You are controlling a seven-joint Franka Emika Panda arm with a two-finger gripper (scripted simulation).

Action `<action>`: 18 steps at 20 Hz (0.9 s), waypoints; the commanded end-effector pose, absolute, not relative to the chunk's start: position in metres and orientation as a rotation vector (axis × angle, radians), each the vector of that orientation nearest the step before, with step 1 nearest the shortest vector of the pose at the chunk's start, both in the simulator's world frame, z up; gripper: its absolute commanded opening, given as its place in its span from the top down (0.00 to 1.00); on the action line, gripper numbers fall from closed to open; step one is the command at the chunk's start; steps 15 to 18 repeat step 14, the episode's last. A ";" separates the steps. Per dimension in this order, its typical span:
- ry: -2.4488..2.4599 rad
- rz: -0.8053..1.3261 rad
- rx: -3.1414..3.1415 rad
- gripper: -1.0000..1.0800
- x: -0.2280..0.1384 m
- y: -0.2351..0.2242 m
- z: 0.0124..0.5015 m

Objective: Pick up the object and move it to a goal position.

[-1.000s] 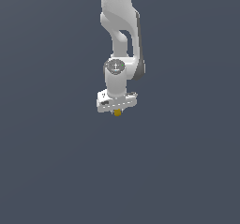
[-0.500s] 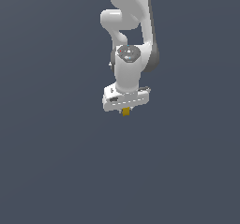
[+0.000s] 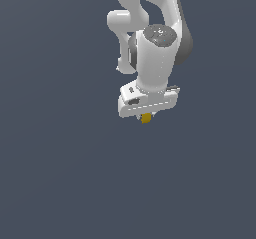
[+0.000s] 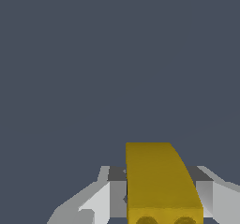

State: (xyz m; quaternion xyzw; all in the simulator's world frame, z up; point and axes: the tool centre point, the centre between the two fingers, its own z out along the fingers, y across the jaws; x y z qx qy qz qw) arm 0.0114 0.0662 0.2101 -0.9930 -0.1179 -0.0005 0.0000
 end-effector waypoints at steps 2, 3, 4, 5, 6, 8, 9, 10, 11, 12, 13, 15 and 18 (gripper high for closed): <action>-0.369 0.000 -3.120 1.00 0.022 0.075 0.226; -0.369 0.000 -3.120 1.00 0.025 0.077 0.230; -0.369 0.000 -3.120 1.00 0.027 0.079 0.233; -0.369 0.000 -3.120 1.00 0.029 0.080 0.235; -0.369 0.000 -3.120 1.00 0.031 0.081 0.238; -0.369 0.000 -3.120 1.00 0.034 0.084 0.242; -0.369 0.000 -3.120 1.00 0.035 0.084 0.243; -0.369 0.000 -3.120 1.00 0.036 0.085 0.244; -0.369 0.000 -3.120 1.00 0.036 0.085 0.245; -0.369 0.000 -3.120 1.00 0.037 0.086 0.246; -0.369 0.000 -3.120 1.00 0.037 0.086 0.246; -0.369 0.000 -3.120 1.00 0.037 0.086 0.246; -0.369 0.000 -3.120 1.00 0.037 0.086 0.246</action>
